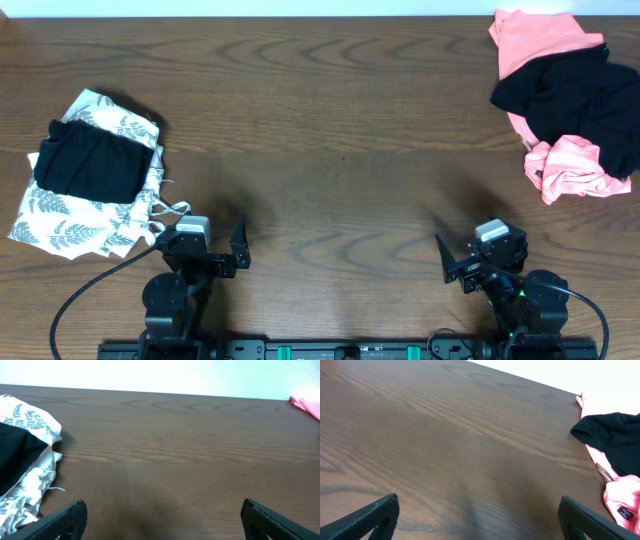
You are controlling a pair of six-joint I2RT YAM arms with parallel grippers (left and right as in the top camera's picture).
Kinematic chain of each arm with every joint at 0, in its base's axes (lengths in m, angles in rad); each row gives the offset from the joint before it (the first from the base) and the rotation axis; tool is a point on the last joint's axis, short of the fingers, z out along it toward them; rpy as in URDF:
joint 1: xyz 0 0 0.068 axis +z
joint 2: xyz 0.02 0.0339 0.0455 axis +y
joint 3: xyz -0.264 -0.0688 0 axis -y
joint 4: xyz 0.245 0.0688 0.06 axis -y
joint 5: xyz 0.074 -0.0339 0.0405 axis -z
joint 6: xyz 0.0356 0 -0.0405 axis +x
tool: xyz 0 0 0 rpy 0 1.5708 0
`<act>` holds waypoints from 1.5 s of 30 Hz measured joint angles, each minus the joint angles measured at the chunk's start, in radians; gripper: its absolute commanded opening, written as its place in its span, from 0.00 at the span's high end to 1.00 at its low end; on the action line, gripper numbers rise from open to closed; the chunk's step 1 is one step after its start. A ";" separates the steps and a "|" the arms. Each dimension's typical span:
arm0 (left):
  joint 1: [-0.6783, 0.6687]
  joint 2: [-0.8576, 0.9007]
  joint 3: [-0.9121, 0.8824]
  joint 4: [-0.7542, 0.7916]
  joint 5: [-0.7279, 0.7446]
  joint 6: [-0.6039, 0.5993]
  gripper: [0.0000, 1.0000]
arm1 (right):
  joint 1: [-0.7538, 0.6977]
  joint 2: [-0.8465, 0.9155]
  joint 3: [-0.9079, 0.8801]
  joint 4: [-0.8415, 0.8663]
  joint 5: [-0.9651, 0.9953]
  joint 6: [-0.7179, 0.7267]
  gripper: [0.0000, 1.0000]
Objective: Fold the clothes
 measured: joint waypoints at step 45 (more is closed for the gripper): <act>0.000 0.000 0.000 0.001 0.011 -0.007 0.02 | 0.000 0.000 -0.001 0.136 -0.163 0.039 0.01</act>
